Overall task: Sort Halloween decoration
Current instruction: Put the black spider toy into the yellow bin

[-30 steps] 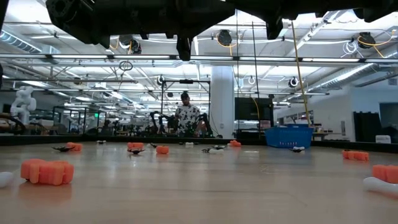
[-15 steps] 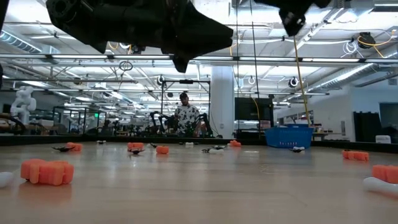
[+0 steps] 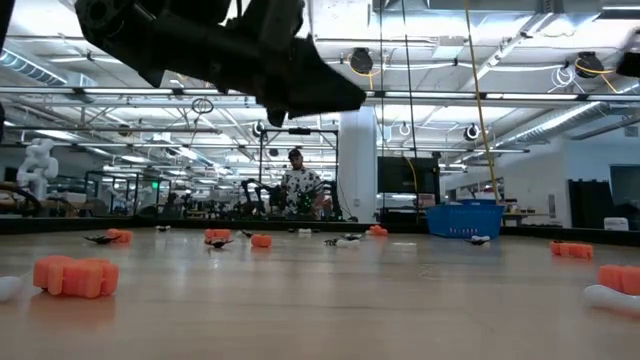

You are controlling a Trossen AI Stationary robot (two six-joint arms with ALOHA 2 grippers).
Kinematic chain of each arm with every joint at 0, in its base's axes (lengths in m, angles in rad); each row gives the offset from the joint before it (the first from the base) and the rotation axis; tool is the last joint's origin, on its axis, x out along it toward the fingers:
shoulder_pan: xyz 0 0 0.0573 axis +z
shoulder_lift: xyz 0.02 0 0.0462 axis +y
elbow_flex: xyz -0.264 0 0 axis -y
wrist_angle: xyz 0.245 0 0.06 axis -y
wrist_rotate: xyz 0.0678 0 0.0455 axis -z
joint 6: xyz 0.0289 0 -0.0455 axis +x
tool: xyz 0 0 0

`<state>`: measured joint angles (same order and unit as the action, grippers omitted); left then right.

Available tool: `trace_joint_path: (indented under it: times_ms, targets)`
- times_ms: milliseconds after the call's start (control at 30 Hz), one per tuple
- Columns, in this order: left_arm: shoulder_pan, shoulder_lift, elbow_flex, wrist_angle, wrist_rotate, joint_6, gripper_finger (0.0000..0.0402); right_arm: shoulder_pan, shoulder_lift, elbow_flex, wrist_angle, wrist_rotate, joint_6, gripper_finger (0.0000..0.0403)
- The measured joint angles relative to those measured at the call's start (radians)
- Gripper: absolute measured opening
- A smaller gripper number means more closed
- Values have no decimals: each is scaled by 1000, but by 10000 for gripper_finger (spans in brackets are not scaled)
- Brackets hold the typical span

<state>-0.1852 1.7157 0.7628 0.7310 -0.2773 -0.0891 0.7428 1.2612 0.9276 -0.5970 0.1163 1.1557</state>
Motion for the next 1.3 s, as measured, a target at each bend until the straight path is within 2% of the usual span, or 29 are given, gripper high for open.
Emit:
trace_joint_path:
  times_ms: [100, 233, 333, 467, 700, 967, 1100, 1300]
  targets:
    - [1, 0, 0, -52, -41, -1, 100, 55, 23, 0, -79, -45, 158, 5]
    - [1, 0, 0, -76, -44, -6, 100, 92, 74, 0, -155, -116, 309, 6]
    - [1, 0, 0, -85, -45, -6, 100, 104, 121, 0, -165, -168, 366, 6]
    - [1, 0, 0, -90, -45, -6, 100, 110, 176, 0, -164, -184, 426, 6]
    - [1, 0, 0, -91, -44, -7, 100, 110, 252, -1, -180, -272, 438, 6]
    - [1, 0, 0, -90, -43, -7, 100, 109, 253, -1, -188, -274, 425, 11]
    - [1, 0, 0, -90, -43, -7, 100, 109, 253, -1, -193, -273, 424, 32]
    - [1, 0, 0, -89, -43, -7, 100, 110, 250, -1, -193, -276, 402, 83]
